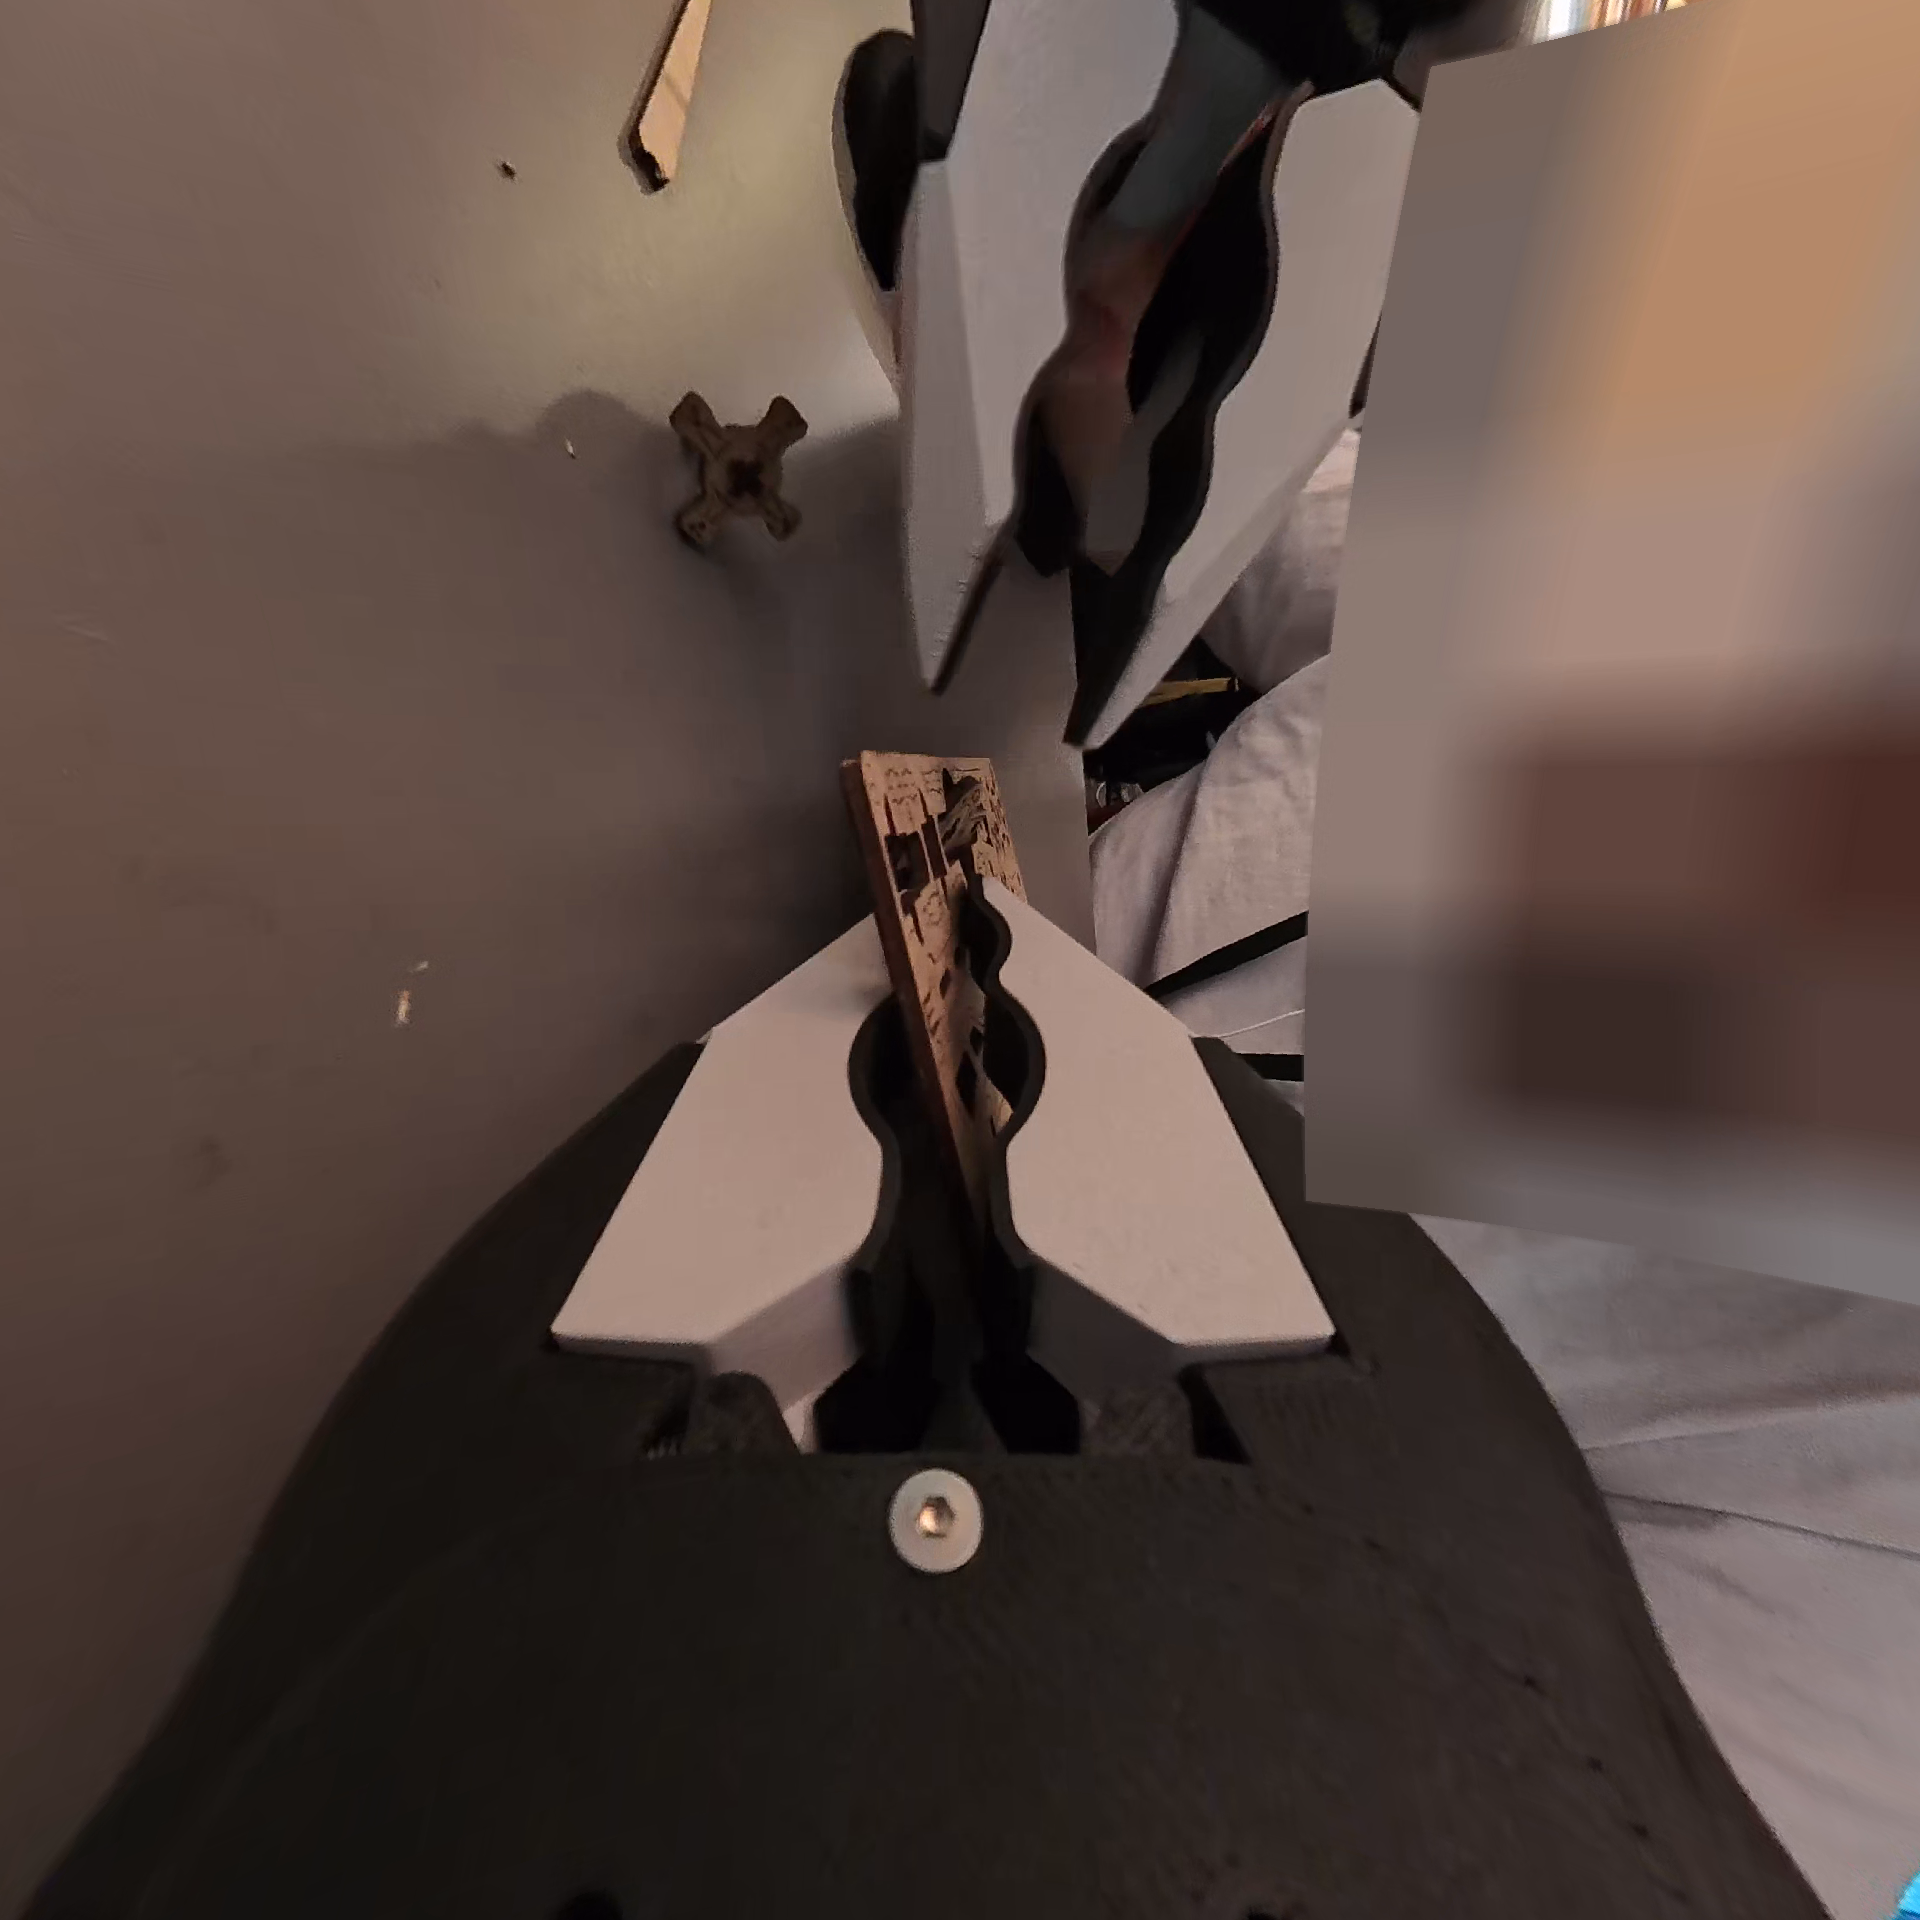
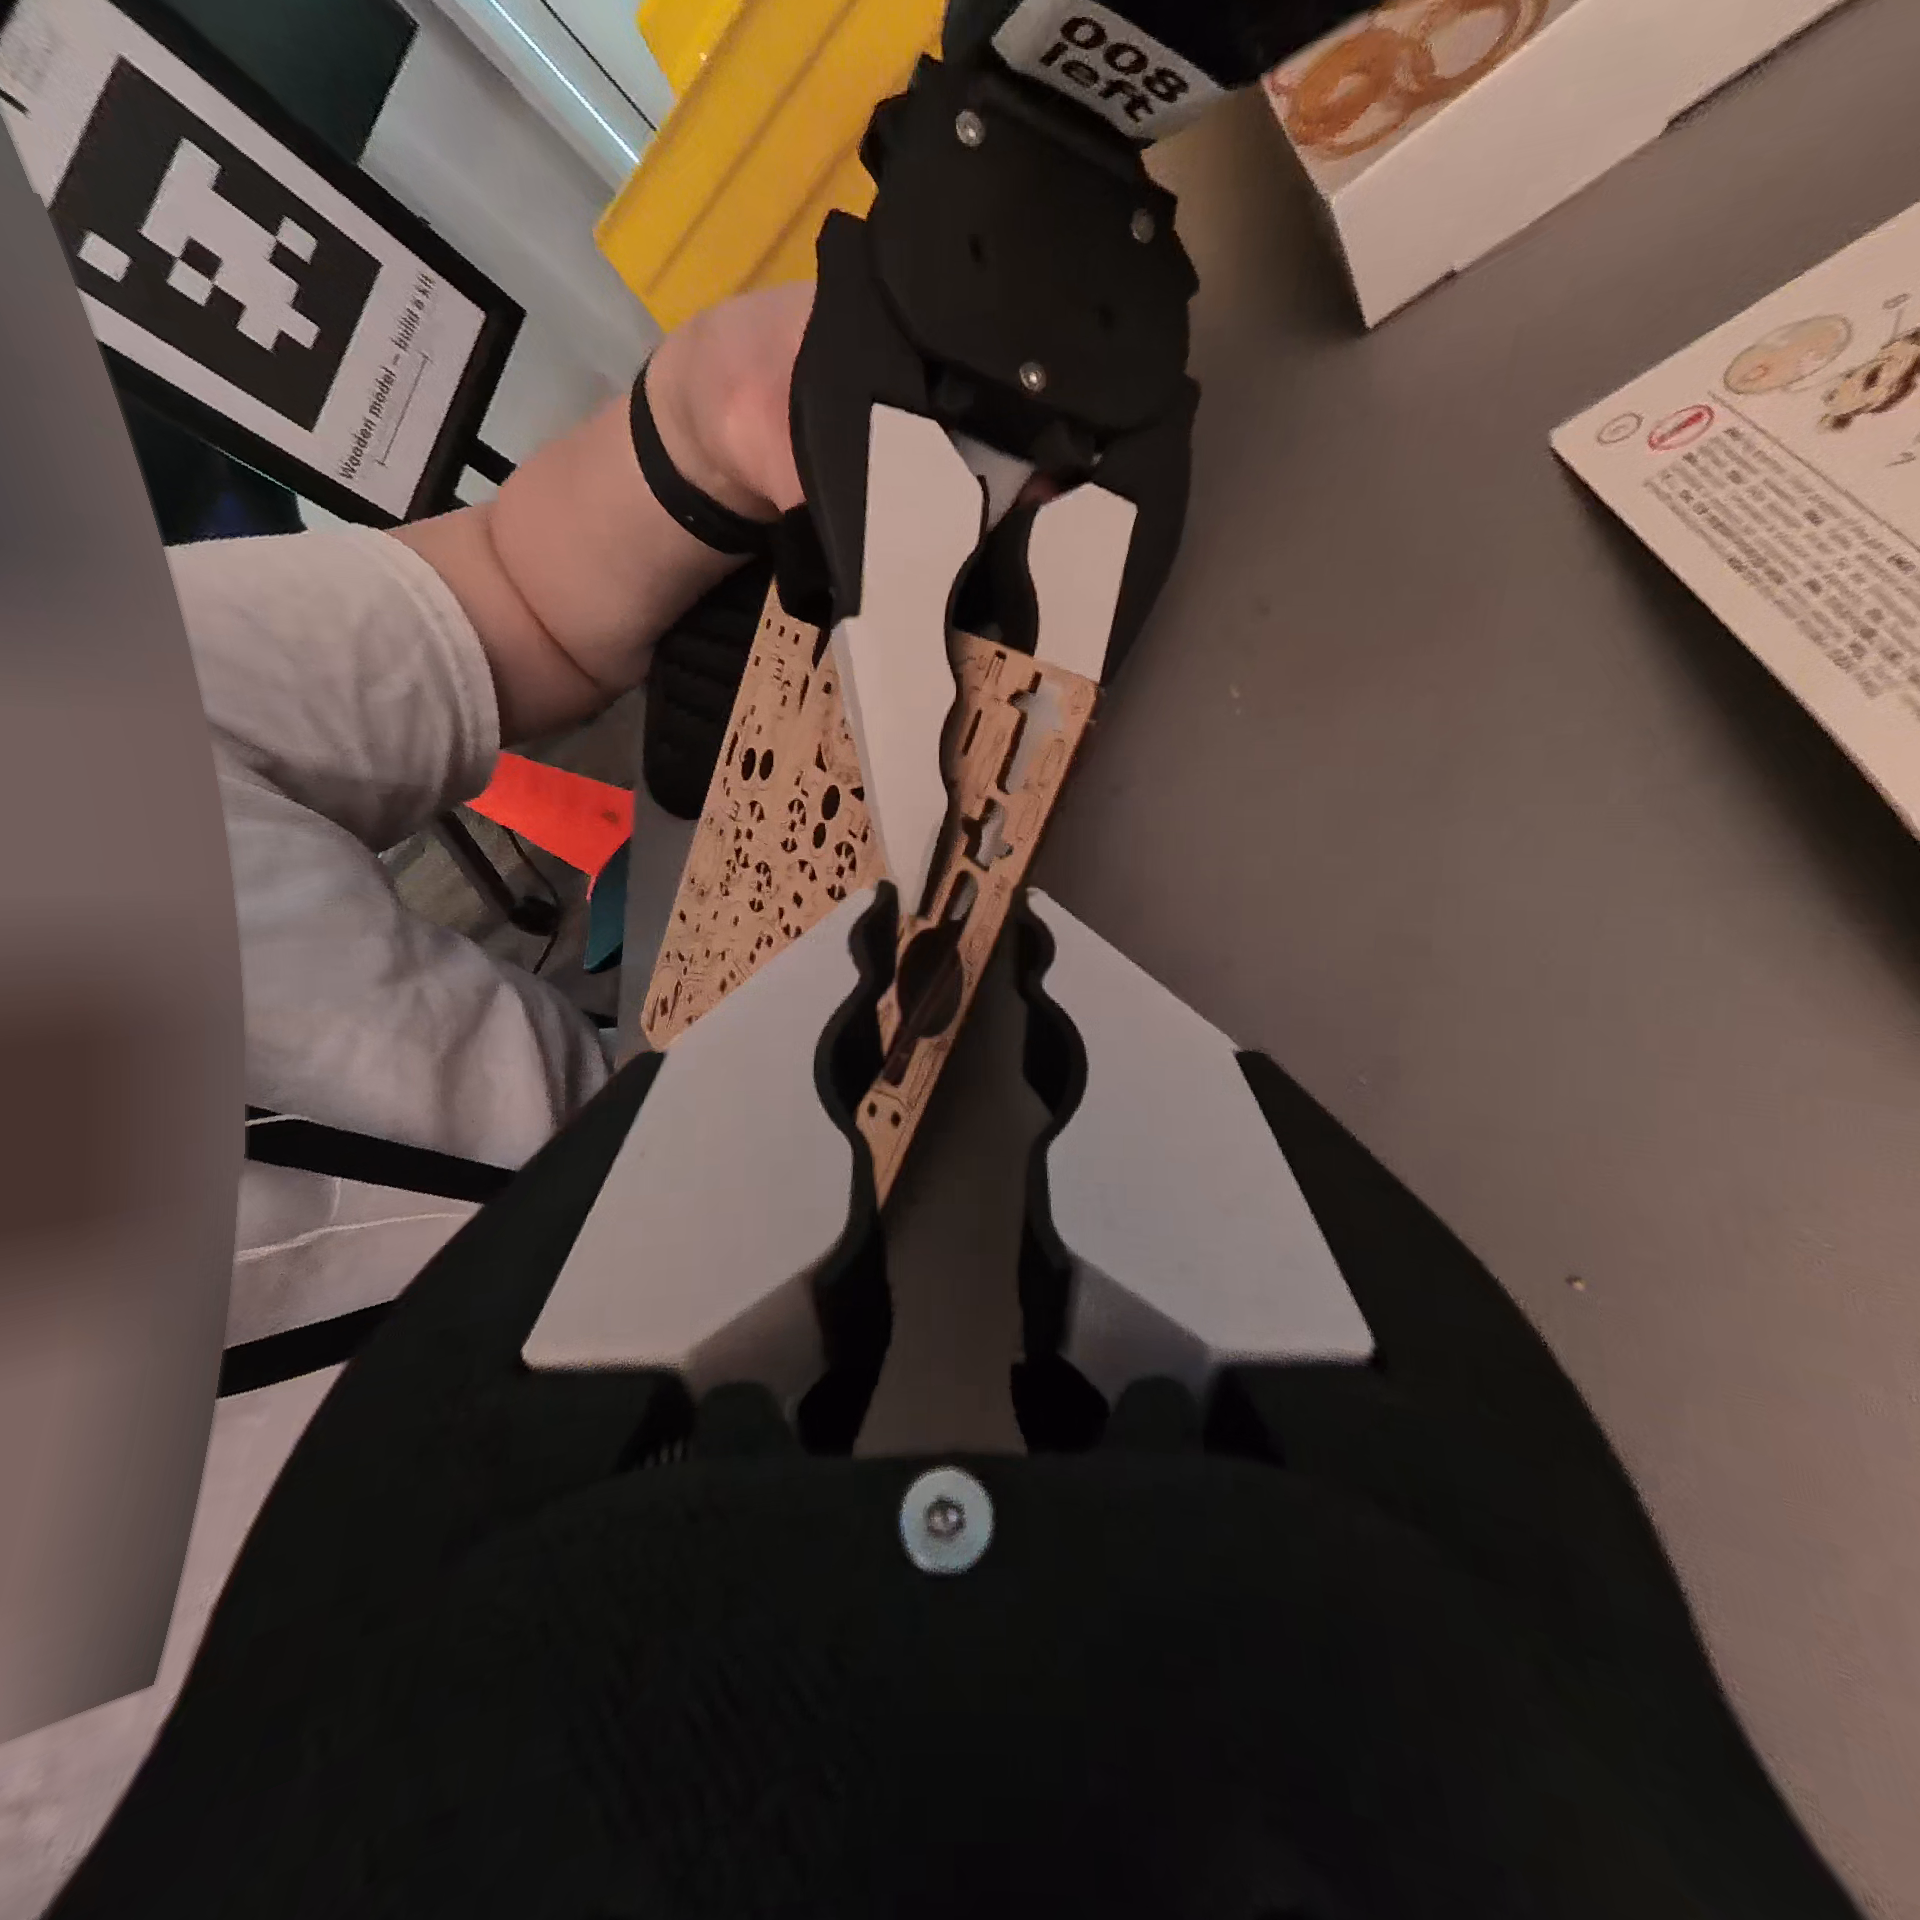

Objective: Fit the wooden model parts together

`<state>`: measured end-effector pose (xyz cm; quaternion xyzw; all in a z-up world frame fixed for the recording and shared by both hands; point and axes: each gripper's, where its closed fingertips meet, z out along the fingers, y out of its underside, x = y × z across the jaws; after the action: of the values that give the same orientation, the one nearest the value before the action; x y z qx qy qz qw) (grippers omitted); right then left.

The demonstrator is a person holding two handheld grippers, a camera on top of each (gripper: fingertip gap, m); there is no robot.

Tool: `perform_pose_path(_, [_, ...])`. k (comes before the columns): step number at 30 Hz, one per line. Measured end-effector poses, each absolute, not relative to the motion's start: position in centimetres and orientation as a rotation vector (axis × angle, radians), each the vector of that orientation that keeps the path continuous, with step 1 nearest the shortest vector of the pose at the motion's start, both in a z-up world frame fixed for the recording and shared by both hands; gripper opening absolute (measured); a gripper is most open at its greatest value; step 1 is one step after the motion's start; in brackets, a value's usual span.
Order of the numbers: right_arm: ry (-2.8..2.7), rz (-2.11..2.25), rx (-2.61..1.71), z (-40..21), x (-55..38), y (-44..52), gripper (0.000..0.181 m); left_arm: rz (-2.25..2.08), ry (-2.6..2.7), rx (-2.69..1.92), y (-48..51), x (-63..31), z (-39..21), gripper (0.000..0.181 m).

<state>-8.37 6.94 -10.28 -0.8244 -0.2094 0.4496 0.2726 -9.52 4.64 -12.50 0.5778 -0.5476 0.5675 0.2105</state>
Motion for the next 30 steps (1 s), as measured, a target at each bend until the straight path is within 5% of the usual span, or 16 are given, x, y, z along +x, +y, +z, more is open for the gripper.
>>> perform_pose_path(30, [-0.635,1.457,-2.330,-13.0,-9.4,4.4,0.024,1.668,-1.577,1.557,4.4,-9.3,-11.0,0.003])
